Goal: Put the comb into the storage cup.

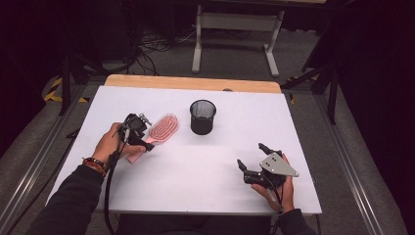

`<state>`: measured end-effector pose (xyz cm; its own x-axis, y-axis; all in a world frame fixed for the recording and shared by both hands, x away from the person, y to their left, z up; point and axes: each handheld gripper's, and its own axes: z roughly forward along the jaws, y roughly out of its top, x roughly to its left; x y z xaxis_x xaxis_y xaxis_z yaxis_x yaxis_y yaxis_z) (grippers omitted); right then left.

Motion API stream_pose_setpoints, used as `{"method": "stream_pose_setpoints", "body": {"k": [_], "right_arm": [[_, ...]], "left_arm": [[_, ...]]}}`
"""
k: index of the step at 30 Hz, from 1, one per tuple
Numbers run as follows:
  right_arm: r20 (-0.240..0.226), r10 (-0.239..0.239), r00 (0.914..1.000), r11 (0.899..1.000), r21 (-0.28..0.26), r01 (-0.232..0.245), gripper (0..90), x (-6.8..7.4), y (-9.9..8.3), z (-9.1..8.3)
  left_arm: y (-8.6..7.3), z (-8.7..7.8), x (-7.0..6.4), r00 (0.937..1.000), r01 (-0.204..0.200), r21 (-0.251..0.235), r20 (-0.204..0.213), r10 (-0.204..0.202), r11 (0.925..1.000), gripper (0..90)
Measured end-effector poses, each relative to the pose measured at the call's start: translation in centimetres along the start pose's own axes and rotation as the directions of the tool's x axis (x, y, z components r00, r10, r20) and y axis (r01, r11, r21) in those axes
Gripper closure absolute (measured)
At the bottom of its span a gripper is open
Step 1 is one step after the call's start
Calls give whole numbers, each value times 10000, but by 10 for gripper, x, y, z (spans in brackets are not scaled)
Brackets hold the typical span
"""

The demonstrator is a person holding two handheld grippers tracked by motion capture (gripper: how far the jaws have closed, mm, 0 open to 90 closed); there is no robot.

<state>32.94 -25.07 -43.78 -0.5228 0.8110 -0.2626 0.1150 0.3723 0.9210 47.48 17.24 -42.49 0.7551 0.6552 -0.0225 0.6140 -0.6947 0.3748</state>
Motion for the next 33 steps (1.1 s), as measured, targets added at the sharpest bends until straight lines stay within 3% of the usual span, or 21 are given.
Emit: {"method": "stream_pose_setpoints", "body": {"k": [5,10,15,21,24,29,33], "right_arm": [[-80,-114,9999,9999,109,115,135,1,-1,1],[-120,-312,9994,9992,260,316,140,2,-1,3],[-159,-402,9991,9984,390,408,144,4,-1,4],[-210,-482,9986,9979,432,490,144,4,-1,5],[-262,-538,9982,9973,476,550,145,6,-1,5],[-281,-604,9978,9969,487,618,147,6,-1,5],[-290,-577,9979,9970,498,591,147,5,-2,5]], "left_arm": [[8,7,7,9982,365,326,457,-380,9988,476],[12,10,9,9979,629,414,107,-634,9972,575],[13,17,11,9947,991,360,251,-1000,9944,591],[17,18,7,9961,887,568,-73,-885,9944,597],[19,18,5,9978,622,747,-292,-602,9953,616],[18,18,8,9986,493,651,-239,-478,9967,691],[16,18,3,9981,210,431,-583,-184,9989,696]]}}
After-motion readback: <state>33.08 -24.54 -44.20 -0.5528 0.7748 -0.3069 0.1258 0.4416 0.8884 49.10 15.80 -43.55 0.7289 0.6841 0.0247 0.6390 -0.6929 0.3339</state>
